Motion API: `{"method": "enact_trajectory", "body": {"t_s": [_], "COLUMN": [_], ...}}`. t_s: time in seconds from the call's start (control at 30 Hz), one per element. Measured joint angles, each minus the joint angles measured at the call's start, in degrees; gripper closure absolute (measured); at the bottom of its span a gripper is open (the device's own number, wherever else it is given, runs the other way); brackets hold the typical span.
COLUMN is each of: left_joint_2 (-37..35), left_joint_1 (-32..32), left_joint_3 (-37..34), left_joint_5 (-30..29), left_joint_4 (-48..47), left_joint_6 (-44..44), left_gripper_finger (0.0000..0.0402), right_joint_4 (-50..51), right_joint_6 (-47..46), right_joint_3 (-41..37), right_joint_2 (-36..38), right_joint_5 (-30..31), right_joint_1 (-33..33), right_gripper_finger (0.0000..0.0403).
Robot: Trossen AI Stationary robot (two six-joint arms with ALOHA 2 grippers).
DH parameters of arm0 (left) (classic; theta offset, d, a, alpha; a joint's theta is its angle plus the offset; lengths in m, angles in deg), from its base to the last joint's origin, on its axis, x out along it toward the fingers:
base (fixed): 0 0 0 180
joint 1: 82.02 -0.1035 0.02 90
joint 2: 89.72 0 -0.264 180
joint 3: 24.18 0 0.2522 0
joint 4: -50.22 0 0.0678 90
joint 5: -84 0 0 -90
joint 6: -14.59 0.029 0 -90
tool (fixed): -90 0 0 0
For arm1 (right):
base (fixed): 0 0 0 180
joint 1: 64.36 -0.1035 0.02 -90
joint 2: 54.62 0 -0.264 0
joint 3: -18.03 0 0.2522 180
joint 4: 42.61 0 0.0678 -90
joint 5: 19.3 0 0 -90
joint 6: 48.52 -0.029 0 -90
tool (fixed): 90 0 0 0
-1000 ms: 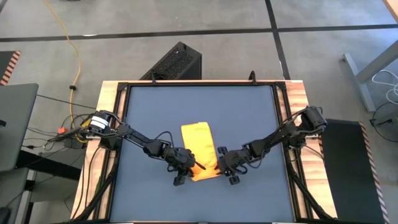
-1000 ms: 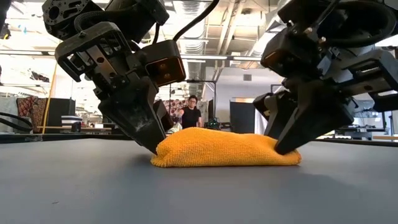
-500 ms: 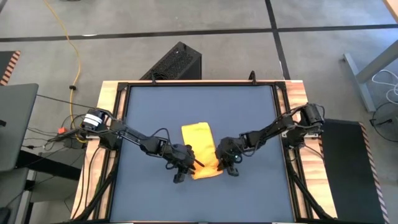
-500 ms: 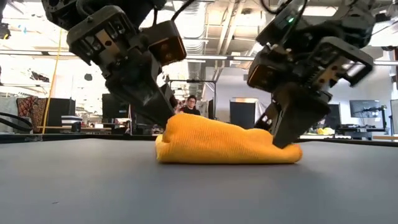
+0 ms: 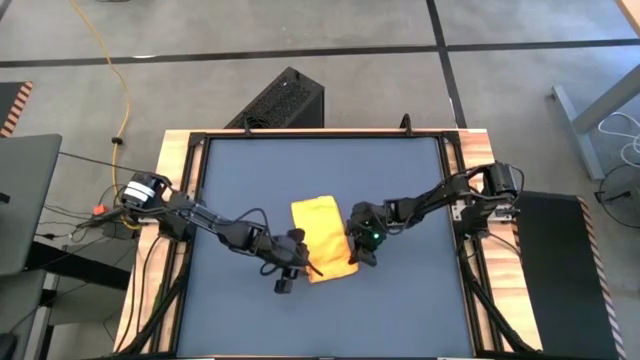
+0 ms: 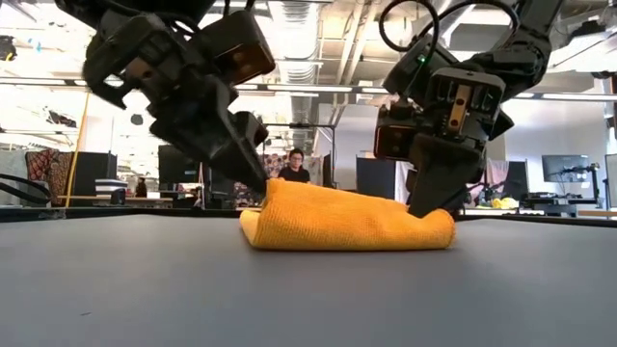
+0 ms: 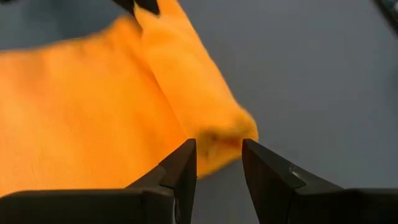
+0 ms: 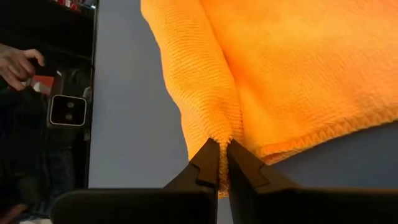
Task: Roll towel
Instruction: Roll the yellow microfiber towel
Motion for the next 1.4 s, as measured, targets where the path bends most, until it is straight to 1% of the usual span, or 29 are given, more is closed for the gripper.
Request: {"method": "enact_trajectory", "body": {"t_s": [0.17, 0.37, 0.43, 0.63, 0.83, 0.9, 0.97, 1.13, 1.23, 1.4], "left_joint_2": [0.0, 0.0, 0.0, 0.04, 0.46, 0.46, 0.46, 1.55, 2.92, 4.66], "left_joint_1": [0.87, 2.48, 3.1, 3.86, 3.02, 2.4, 1.92, 1.37, 1.37, 1.37], "left_joint_3": [0.0, 0.04, 0.04, 0.07, 0.12, 0.13, 0.13, 0.08, 0.26, 0.52], "left_joint_5": [-1.18, -9.31, -10.9, -11.48, -14.31, -14.95, -14.7, -11.64, -9.01, -8.13], "left_joint_4": [-0.84, 2.33, 2.46, -0.82, -0.54, -0.49, -0.02, 0.14, 3.12, 4.53], "left_joint_6": [1.84, 8.62, 10.44, 14.56, 13.1, 11.34, 9.43, 8.02, 6.76, 4.91], "left_gripper_finger": [0.0284, 0.0284, 0.0284, 0.0284, 0.0284, 0.0284, 0.0284, 0.0284, 0.0284, 0.0285], "right_joint_4": [0.13, 0.96, 1.68, 2.02, 2.01, 1.97, 1.95, 1.86, 1.85, 1.89], "right_joint_6": [-0.81, -1.17, -1.21, -1.23, -1.31, -1.33, -1.33, -1.33, -1.33, -1.48], "right_joint_3": [0.0, 0.0, 0.0, 0.0, 0.0, 0.0, 0.0, 0.0, 0.0, 0.02], "right_joint_2": [0.0, 0.0, 0.0, 0.0, 0.0, 0.0, 0.0, 0.0, 0.0, 0.0], "right_joint_5": [0.1, 1.3, 1.64, 1.66, 1.69, 1.77, 1.79, 1.81, 1.81, 1.86], "right_joint_1": [0.02, 0.02, 0.31, 1.54, 2.42, 2.42, 2.42, 2.69, 3.03, 3.34], "right_gripper_finger": [0.0364, 0.0364, 0.0363, 0.0363, 0.0363, 0.0363, 0.0363, 0.0363, 0.0363, 0.0363]}}
